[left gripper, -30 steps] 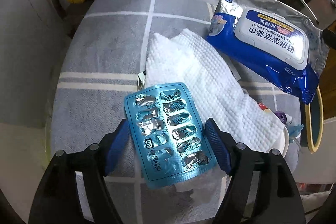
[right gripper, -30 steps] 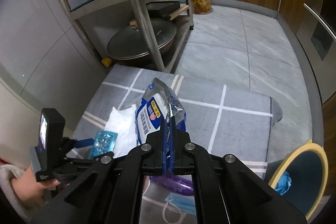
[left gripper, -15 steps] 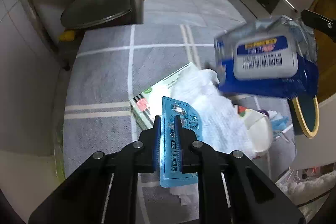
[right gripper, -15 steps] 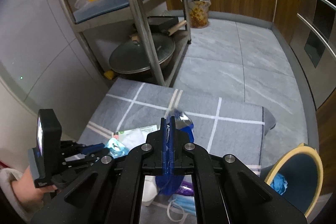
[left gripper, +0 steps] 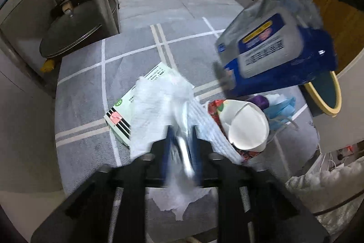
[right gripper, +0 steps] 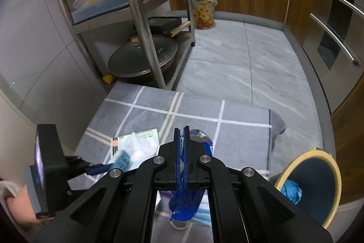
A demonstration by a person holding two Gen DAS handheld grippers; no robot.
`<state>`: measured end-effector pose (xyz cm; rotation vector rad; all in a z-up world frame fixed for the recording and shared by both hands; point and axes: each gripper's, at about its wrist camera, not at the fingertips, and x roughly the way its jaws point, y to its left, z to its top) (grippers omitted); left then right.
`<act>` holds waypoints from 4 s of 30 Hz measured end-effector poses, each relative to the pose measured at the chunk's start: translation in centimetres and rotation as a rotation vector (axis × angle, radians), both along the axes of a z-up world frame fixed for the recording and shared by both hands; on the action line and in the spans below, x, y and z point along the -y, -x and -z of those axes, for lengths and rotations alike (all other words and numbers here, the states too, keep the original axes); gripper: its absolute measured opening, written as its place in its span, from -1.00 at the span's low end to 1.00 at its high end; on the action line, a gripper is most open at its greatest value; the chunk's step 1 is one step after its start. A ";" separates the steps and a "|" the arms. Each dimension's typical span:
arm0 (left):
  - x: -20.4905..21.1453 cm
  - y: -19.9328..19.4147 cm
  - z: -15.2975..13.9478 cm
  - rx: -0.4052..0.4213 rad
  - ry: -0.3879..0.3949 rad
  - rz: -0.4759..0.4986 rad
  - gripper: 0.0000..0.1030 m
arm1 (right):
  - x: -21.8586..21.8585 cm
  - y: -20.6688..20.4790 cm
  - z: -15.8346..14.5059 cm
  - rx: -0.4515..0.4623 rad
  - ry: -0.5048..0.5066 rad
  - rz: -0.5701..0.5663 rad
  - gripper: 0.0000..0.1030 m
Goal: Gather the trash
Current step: 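Lift the blister and wet-wipes pack and carry both over the teal bin, then open both grippers over the bin to drop the blister and wipes pack, then move both open grippers back over the tissue and face mask on the mat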
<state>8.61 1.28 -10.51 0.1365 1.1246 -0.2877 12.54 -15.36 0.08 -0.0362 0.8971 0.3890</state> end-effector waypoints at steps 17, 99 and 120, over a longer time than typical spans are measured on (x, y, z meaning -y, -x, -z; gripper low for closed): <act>3.6 -0.6 -7.7 0.249 0.047 0.054 -0.78 | 4.9 1.1 -3.2 0.082 -0.035 0.060 -0.94; 22.2 1.5 -5.5 0.280 0.069 0.388 0.47 | 26.2 8.4 1.5 0.028 0.134 0.375 0.76; 2.5 1.4 -8.0 0.298 0.097 -0.035 0.59 | 13.4 9.9 2.3 -0.010 -0.024 0.367 0.83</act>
